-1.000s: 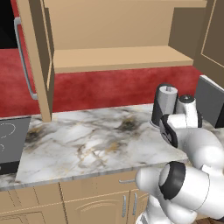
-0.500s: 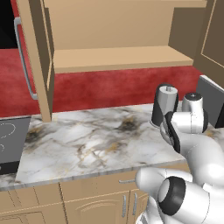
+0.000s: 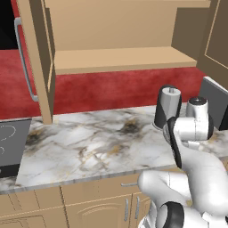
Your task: Pick up the bowls on the counter and stack them on top of one another in the open cabinet. Place the smaller bowl on top of the larger bowl.
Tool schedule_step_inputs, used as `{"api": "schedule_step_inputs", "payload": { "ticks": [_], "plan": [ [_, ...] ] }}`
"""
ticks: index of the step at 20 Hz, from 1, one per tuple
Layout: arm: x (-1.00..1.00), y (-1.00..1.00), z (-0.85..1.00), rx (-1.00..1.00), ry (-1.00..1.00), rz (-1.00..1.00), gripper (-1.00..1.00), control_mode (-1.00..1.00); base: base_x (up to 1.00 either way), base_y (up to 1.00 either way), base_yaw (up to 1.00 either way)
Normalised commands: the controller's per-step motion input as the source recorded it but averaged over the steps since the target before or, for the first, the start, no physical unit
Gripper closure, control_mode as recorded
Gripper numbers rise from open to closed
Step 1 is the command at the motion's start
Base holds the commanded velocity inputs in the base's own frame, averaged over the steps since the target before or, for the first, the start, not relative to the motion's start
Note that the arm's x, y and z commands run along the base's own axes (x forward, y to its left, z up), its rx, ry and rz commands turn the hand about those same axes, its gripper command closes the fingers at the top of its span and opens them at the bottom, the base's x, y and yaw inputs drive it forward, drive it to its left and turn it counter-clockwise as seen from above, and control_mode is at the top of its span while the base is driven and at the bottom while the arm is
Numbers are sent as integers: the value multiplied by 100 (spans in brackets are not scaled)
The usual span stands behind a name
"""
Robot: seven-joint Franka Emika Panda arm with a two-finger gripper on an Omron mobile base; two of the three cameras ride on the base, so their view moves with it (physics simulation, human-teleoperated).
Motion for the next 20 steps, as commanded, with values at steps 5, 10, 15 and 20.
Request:
{"api": "schedule_step_inputs", "payload": {
  "ticks": [5, 10, 15, 20],
  "plan": [
    [-17, 17, 12, 1, -4, -9, -100, -100, 0, 0, 0],
    [-23, 1, 16, 7, -9, -16, -100, -100, 0, 0, 0],
    [-16, 8, 12, 10, -13, -23, -100, -100, 0, 0, 0],
    [-2, 32, 16, 6, -14, -23, -100, -100, 0, 0, 0]
  ]
}}
